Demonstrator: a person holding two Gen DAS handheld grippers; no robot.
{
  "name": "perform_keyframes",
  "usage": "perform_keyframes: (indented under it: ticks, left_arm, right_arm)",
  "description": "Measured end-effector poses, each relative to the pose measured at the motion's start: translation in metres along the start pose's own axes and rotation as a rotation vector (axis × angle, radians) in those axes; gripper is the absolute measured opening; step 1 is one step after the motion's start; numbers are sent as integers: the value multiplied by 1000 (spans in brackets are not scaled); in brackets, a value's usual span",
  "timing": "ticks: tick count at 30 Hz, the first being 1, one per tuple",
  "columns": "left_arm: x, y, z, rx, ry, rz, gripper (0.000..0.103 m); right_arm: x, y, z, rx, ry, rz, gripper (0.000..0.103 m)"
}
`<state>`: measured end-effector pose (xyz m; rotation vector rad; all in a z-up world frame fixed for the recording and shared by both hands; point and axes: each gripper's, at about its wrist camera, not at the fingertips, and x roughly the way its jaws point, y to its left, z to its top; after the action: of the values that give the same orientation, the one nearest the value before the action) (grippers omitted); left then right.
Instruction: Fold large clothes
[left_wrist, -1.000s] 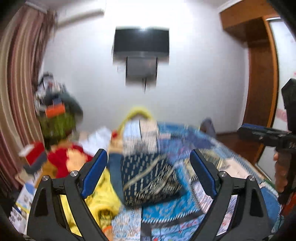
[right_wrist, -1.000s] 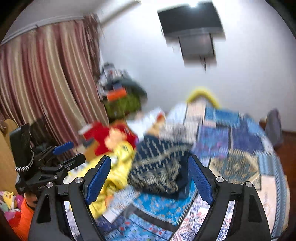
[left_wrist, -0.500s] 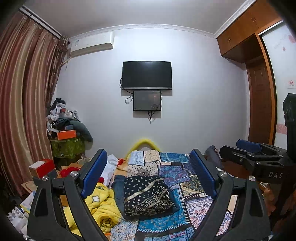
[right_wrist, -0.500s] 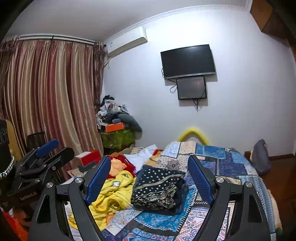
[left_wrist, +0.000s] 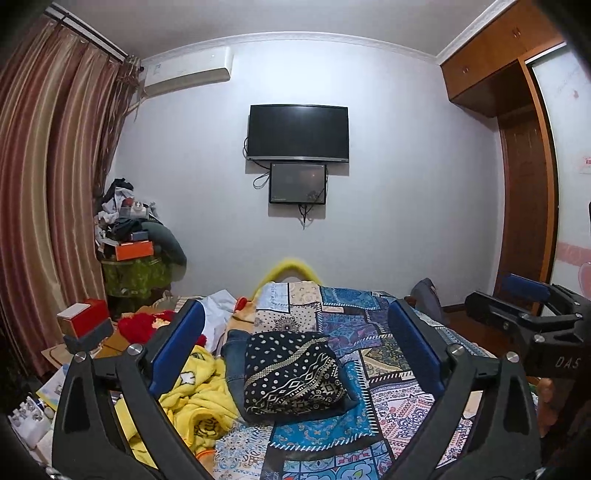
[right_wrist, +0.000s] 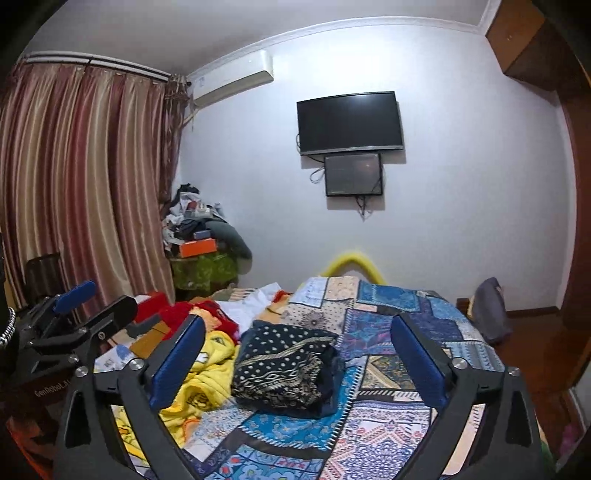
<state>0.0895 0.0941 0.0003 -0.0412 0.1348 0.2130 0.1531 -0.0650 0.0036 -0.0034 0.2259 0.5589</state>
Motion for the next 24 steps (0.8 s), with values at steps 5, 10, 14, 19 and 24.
perform_keyframes:
  ticks: [5,10,14,19,24]
  left_arm:
    - [0,1,-1,3,0,5,101]
    - [1,1,-1,5,-1,5,101]
    - [2,1,-1,4,0,8,102]
    - [3,4,-3,1,5,9,102]
    - [4,5,-2,-10,8,3,102]
  right_arm:
    - [1,1,-2,-8,8,-10,103]
    - [2,2,-4,-10,11,-2,103]
    - [2,3,-3,-13,15,-6,103]
    - [2,3,-3,-14,19,-6,103]
    - [1,4,-2,-13,15,-6,103]
